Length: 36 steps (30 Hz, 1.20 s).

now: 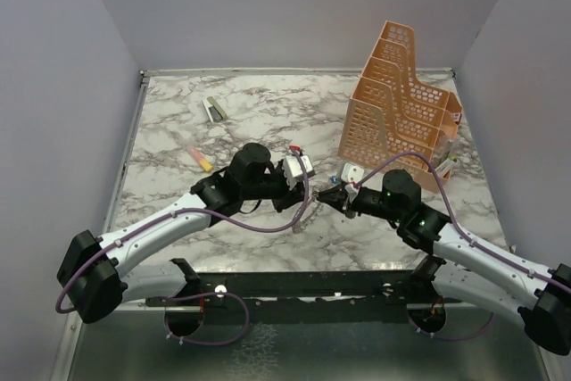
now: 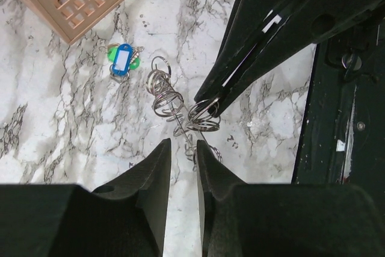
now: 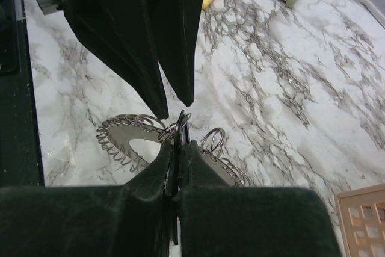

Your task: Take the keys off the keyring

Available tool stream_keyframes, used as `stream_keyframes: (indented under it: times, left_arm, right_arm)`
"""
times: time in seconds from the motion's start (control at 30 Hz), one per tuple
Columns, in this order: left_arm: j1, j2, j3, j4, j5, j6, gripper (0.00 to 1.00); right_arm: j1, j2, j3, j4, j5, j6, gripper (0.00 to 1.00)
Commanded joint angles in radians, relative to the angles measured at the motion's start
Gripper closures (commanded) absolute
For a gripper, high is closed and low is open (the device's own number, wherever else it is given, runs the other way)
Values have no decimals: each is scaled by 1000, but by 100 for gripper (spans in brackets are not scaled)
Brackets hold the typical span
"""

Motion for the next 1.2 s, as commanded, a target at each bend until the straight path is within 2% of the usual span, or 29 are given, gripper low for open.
stream_keyframes:
  times: [0.0, 0.3, 0.9, 0.97, 1.17]
  left_arm:
    - [17, -24, -28, 14, 65, 41, 76]
    - [25, -51, -48, 36, 167, 68, 71]
    - [25, -14, -41, 57, 321, 58, 68]
    - [26, -9, -40, 57, 329, 57, 70]
    - [25, -7, -36, 41, 333, 65, 83]
  right_arm:
    - [7, -21, 54, -21, -79, -20, 100]
    - [7, -32, 64, -31, -129, -19, 100]
    - [7, -27, 65, 28, -176, 2, 100]
    - [7, -30, 63, 34, -175, 4, 100]
    - [8, -68, 38, 45, -108, 8, 100]
